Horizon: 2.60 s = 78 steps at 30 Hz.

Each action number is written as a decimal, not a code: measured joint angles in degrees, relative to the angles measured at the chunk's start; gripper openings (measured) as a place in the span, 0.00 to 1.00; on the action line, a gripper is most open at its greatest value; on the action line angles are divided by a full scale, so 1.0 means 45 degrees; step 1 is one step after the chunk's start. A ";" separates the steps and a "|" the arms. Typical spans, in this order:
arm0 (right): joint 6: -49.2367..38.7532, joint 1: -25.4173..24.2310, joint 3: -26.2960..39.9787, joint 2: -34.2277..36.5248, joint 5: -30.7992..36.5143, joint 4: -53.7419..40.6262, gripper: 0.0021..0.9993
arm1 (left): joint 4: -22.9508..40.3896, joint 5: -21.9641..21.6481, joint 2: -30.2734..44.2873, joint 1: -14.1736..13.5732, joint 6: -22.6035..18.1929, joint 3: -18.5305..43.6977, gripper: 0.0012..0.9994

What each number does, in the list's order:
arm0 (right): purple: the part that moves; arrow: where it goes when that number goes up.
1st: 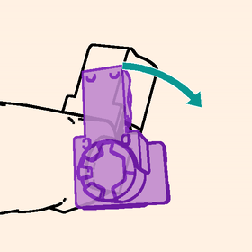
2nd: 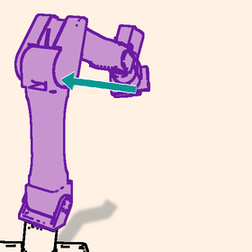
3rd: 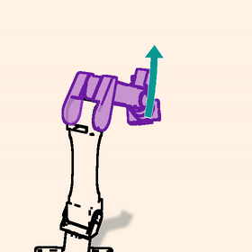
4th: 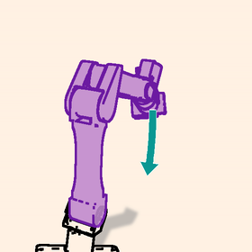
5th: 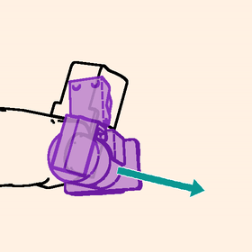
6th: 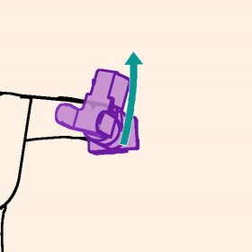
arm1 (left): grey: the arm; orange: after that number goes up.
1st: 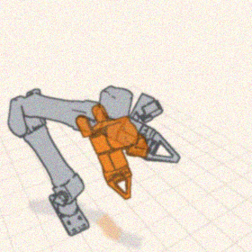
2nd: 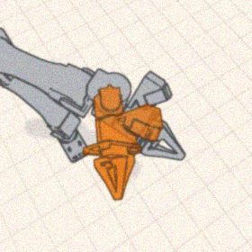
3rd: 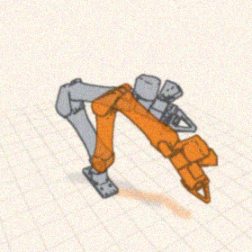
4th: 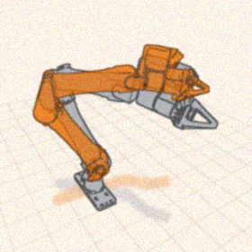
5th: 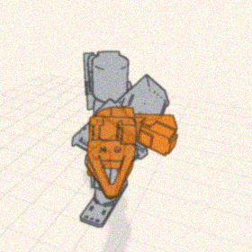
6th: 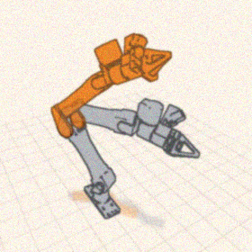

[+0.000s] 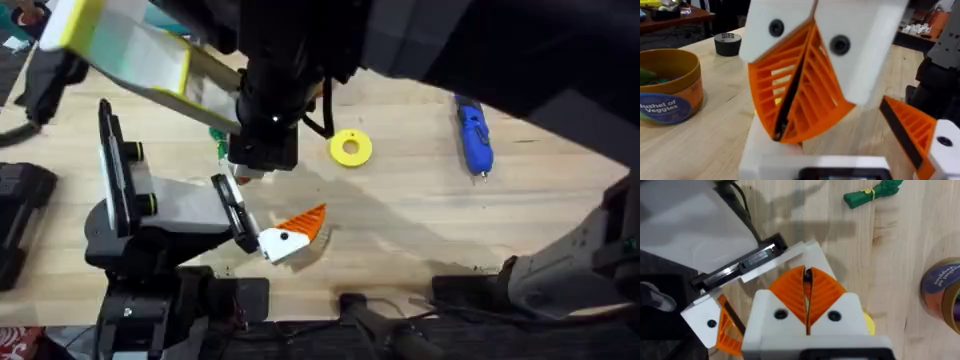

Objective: Pick up the gripper from the table and insert it into the empty holder that is missing its gripper. Then pick up a screw, insert it into the mounting hole, and use the screwdriver to tighten it. Finally, clean up the table by picking up the vegetable and placing it into the bucket.

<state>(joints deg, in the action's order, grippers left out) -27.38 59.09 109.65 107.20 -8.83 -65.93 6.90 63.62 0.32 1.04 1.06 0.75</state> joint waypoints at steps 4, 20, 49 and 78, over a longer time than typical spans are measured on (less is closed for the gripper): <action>0.0028 0.0000 0.0000 0.0004 0.0002 0.0000 0.00 | 0.0000 0.0003 -0.0001 0.0000 0.0000 0.0000 0.94; 0.0083 -0.0015 -0.0049 0.0000 0.0110 -0.0122 0.82 | -0.0005 -0.0031 -0.0001 0.0003 -0.0013 0.0000 0.94; 0.0081 -0.2853 -0.0271 -0.3618 -0.0096 -0.0386 1.00 | -0.0005 -0.0036 0.0000 0.0005 -0.0044 0.0000 0.94; -0.7253 -1.0344 -0.9760 -0.7703 -0.9927 0.1589 1.00 | -0.0005 -0.0037 0.0000 0.0005 -0.0044 0.0000 0.94</action>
<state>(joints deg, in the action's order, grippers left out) -60.02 12.54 65.72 72.53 -53.50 -58.78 6.87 63.46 0.32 1.06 0.86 0.75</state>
